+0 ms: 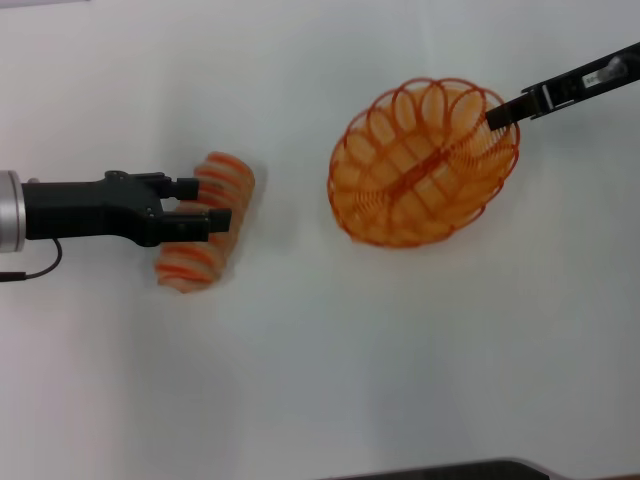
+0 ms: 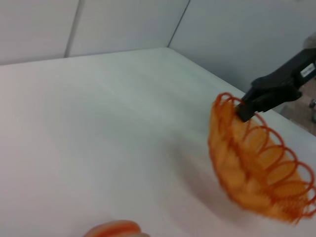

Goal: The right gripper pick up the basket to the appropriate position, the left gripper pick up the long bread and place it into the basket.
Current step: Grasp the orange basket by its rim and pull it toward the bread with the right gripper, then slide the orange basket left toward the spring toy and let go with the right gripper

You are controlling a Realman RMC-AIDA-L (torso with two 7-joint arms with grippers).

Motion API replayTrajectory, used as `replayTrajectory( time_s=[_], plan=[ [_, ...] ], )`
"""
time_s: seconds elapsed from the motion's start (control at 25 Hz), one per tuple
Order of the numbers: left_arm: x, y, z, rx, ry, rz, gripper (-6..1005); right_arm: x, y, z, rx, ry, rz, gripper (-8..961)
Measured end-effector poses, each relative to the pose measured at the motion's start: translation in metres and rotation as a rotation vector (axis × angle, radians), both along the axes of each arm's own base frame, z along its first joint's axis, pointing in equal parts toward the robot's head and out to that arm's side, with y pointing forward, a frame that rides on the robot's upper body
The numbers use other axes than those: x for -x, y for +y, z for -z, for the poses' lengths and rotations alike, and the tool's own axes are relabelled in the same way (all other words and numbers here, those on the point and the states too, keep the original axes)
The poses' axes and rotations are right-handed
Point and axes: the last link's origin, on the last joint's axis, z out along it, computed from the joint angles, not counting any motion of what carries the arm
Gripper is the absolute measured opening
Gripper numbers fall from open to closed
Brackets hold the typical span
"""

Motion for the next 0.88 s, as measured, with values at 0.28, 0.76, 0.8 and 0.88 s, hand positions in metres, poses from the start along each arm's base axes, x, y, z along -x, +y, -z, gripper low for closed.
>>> replayTrajectory(
  time_s=[0.28, 0.76, 0.8, 0.88],
  plan=[
    [0.000, 0.005, -0.002, -0.026, 0.003, -0.009, 792, -0.012, -0.009, -0.010, -0.098, 0.203, 0.171, 78],
    [-0.005, 0.013, -0.001, -0.047, 0.018, 0.005, 791, -0.037, -0.018, 0.015, -0.180, 0.342, 0.406, 95],
    [-0.005, 0.013, -0.001, -0.046, 0.019, 0.005, 791, -0.039, -0.019, 0.018, -0.182, 0.346, 0.421, 98],
    [-0.005, 0.013, -0.001, -0.045, 0.020, 0.004, 791, -0.042, -0.021, 0.024, -0.180, 0.351, 0.443, 103]
  ],
)
